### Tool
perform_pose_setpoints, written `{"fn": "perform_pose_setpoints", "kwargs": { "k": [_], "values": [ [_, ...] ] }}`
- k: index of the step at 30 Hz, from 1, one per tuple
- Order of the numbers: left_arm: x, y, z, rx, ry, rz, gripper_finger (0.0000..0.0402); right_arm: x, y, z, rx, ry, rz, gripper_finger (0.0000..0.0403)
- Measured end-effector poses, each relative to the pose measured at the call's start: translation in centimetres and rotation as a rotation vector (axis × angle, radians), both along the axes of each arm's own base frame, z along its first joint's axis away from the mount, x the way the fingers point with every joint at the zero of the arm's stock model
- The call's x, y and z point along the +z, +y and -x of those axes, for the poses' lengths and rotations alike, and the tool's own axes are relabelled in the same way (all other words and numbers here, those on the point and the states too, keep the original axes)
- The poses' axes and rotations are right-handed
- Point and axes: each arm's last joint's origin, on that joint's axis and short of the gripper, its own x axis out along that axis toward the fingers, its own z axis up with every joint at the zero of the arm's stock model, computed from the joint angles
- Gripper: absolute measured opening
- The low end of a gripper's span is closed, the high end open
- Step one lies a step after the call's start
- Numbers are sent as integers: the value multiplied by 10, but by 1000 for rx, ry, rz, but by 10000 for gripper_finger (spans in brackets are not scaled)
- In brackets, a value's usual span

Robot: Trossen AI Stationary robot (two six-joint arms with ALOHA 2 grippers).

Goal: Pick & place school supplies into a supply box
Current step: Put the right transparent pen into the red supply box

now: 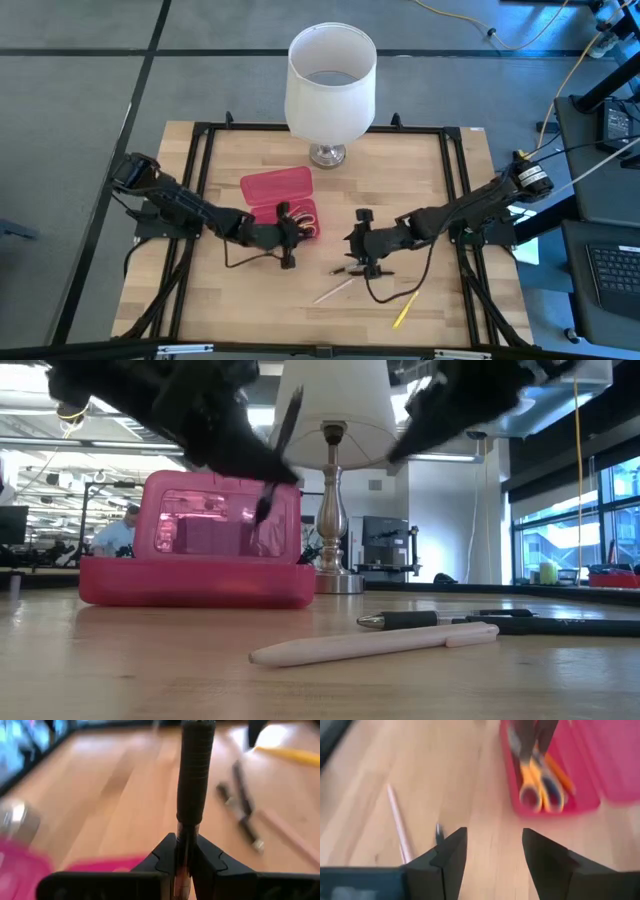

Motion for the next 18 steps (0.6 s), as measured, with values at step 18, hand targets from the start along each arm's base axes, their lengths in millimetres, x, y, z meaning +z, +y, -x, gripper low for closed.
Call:
{"fn": "perform_pose_setpoints", "kwargs": {
  "k": [18],
  "values": [
    [4,45,1,288,580,316,26,-13,-1,8,-7,147,-32,194]
  ]
}}
